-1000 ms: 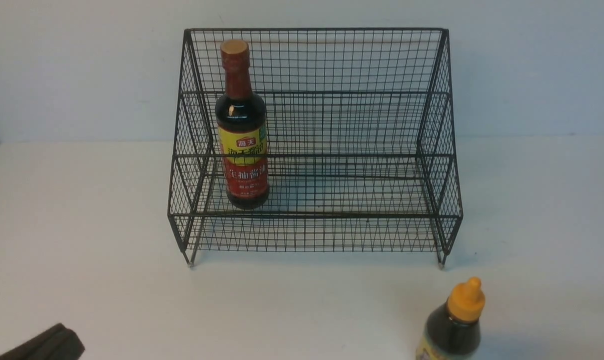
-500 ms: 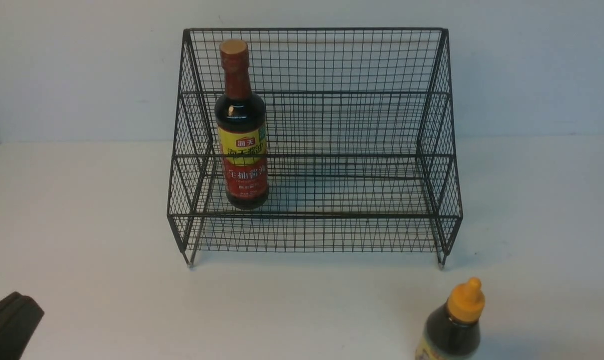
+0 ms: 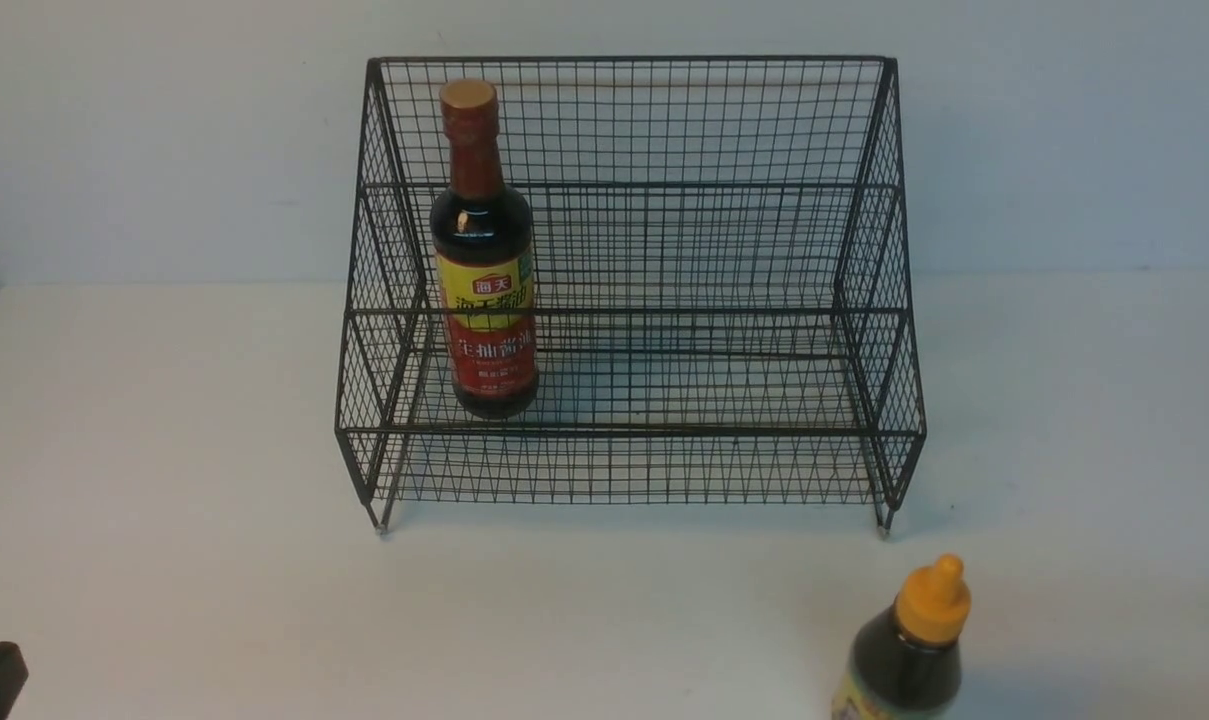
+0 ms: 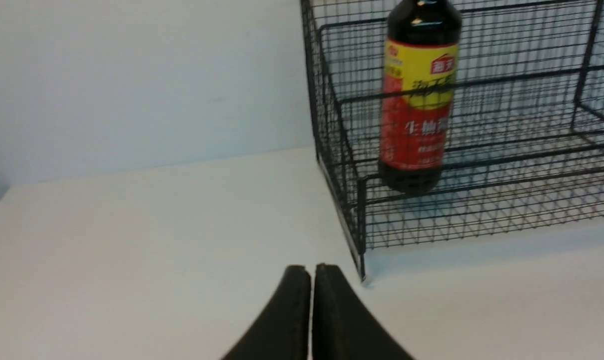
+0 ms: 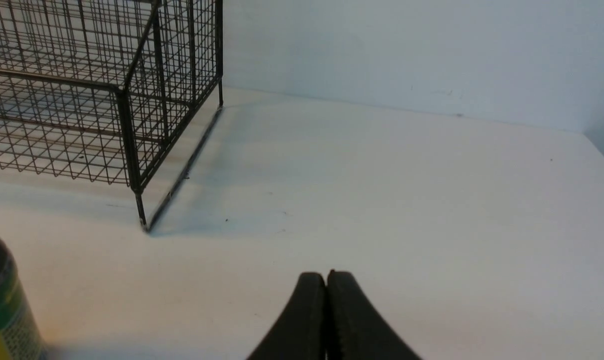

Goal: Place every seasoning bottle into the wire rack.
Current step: Use the right arm to grab the condiment bottle closest to it

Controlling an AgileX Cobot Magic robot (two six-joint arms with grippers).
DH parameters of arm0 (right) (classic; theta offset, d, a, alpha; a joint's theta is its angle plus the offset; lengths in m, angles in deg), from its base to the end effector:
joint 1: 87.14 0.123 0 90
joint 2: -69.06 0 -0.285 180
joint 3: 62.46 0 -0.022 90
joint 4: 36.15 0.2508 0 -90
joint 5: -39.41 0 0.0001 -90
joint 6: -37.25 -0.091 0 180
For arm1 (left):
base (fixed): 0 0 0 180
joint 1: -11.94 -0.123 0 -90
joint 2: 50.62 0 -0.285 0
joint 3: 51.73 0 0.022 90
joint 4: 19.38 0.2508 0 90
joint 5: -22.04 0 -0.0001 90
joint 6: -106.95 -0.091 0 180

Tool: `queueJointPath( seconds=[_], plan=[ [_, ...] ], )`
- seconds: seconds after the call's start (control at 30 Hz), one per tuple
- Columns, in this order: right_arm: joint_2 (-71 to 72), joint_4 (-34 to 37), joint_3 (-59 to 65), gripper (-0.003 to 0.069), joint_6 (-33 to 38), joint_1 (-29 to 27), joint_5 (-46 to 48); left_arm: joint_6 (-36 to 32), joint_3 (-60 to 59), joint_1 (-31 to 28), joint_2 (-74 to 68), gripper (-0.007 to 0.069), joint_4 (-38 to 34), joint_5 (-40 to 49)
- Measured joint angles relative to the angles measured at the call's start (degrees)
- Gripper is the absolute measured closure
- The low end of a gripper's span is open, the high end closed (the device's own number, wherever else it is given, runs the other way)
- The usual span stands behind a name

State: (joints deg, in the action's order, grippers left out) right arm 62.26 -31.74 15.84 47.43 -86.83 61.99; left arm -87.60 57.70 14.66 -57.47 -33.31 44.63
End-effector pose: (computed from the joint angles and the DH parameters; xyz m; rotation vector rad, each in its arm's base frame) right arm 0.0517 0.0030 0.1725 -0.1254 1.8742 -0.0418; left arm 0.0459 -0.0106 0.2182 0.1342 1.7300 -0.0940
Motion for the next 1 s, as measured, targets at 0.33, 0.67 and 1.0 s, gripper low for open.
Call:
queueJointPath(
  seconds=[0.33,0.67,1.0],
  plan=[
    [0.00,0.00,0.00,0.0673,0.00,0.00,0.00,9.07,-8.28,-0.08,0.00,0.0629,13.94,-2.24],
    [0.00,0.00,0.00,0.0673,0.00,0.00,0.00,9.14,-8.30,-1.69,0.00,0.0629,13.31,-1.46],
    [0.00,0.00,0.00,0.0673,0.00,0.00,0.00,9.20,-8.30,-3.22,0.00,0.0629,13.03,-1.36]
  ],
)
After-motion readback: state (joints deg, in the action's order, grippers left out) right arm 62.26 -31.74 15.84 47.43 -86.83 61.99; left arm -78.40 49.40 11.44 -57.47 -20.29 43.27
